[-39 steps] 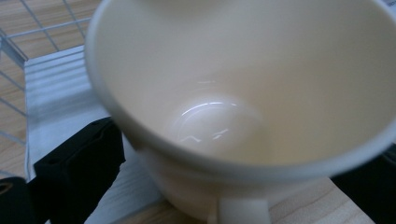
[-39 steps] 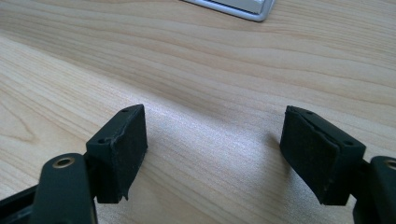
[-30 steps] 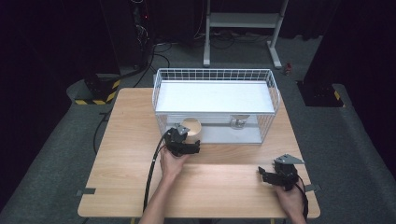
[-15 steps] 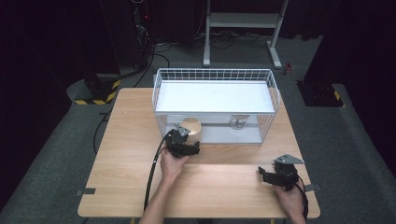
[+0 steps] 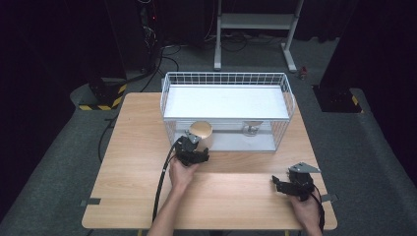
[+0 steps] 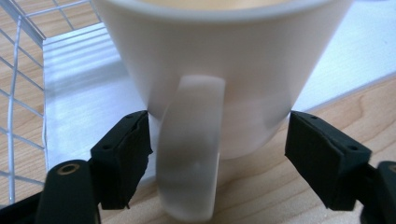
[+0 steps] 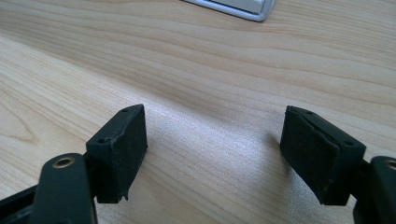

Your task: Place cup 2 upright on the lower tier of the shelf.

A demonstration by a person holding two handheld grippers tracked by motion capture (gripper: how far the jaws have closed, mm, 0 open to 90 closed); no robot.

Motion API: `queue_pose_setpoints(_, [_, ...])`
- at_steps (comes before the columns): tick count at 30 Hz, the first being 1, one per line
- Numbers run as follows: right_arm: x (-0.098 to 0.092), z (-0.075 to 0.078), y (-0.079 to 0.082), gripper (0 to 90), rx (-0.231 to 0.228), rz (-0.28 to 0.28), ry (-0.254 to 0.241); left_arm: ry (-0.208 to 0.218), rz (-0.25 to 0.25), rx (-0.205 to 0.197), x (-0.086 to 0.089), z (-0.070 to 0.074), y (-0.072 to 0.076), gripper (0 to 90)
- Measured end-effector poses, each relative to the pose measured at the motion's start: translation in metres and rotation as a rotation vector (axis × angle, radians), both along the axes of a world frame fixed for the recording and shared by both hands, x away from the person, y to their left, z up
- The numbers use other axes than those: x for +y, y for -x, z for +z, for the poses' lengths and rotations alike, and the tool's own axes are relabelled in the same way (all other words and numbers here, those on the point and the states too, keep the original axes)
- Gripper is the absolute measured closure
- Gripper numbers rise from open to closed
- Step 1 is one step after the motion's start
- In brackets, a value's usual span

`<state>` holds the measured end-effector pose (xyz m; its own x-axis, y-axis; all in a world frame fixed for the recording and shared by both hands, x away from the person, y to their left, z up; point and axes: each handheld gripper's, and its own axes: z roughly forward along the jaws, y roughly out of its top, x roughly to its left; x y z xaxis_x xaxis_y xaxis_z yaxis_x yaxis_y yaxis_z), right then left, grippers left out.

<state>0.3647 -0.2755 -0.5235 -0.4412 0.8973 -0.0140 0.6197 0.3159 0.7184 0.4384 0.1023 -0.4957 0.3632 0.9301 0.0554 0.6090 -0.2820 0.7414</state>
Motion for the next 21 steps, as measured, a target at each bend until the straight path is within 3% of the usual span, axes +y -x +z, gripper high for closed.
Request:
queue_pose_setpoints(12, [0.000,0.000,0.000,22.9,-0.001,0.002,0.001,0.036,0.038,-0.001,0.001,-0.001,-0.005,36.2])
queue_pose_setpoints(17, [0.000,0.000,0.000,22.9,0.000,0.002,0.000,0.053,0.036,-0.019,0.003,-0.001,-0.008,43.7])
queue_pose_setpoints(21, [0.000,0.000,0.000,22.9,0.000,0.001,0.000,0.019,0.032,-0.011,0.001,0.002,-0.014,49.0])
